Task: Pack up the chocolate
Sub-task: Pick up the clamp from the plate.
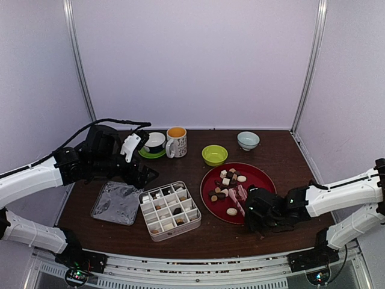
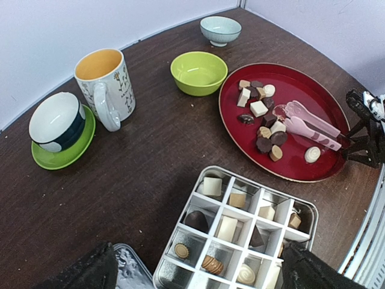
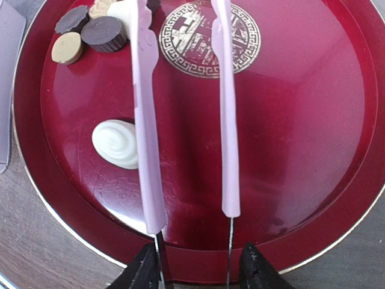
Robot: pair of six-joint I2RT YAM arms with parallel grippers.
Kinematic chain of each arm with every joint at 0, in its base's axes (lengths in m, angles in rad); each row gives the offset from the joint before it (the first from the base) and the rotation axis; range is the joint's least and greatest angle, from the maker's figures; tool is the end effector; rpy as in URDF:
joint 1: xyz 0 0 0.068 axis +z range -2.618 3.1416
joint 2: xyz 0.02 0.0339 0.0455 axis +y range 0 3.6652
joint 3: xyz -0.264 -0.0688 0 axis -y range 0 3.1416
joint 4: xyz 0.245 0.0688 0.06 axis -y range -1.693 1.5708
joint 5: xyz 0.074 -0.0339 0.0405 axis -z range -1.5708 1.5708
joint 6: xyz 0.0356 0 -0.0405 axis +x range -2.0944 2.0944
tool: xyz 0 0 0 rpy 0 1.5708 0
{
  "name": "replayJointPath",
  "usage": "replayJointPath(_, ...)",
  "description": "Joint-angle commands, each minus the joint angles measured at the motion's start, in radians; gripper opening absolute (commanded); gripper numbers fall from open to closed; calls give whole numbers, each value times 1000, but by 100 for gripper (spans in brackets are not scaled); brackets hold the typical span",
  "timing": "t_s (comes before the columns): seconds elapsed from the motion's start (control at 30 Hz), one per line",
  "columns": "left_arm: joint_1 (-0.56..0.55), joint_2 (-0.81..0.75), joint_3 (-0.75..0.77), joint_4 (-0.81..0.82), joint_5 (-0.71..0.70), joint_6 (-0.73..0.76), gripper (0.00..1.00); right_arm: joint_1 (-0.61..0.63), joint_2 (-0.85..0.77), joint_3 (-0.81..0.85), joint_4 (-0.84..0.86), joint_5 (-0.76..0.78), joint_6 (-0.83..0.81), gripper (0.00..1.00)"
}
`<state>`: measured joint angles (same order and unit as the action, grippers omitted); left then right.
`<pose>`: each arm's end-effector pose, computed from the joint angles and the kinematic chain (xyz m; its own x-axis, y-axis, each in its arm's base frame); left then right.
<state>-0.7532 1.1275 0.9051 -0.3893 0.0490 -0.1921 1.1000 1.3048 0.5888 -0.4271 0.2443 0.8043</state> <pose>0.1802 -0.1713 0.2936 -0.5472 0.2517 -0.7982 0.6193 0.7633 -0.1839 0.1074 0.1920 0.1539 -0.8764 -0.1810 -0.4462 -0.2709 0.9514 0.1461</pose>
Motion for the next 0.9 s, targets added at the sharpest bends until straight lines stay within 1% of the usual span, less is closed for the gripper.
replayJointPath(0.0, 6, -2, -3, 52, 13, 6, 98, 4, 19, -1, 5, 16, -9, 41)
replayJointPath(0.2, 6, -4, -4, 48, 10, 6, 98, 6, 26, 10, 2, 20, -24, 25)
replayJointPath(0.23, 6, -3, -2, 47, 8, 6, 98, 8, 20, 15, -4, 24, -29, 24)
replayJointPath(0.37, 6, -2, -3, 42, 9, 5, 98, 16, -37, 29, -15, 48, -54, 23)
replayJointPath(0.57, 6, -5, 0, 41, 6, 1, 98, 17, -68, 44, -56, 59, -77, 21)
replayJointPath(0.7, 6, -4, 0, 40, 2, 0, 98, 17, -80, 72, -87, 25, -114, 20)
replayJointPath(0.87, 6, -5, 2, 38, 0, -9, 98, 16, -89, 148, -182, -33, -176, 19)
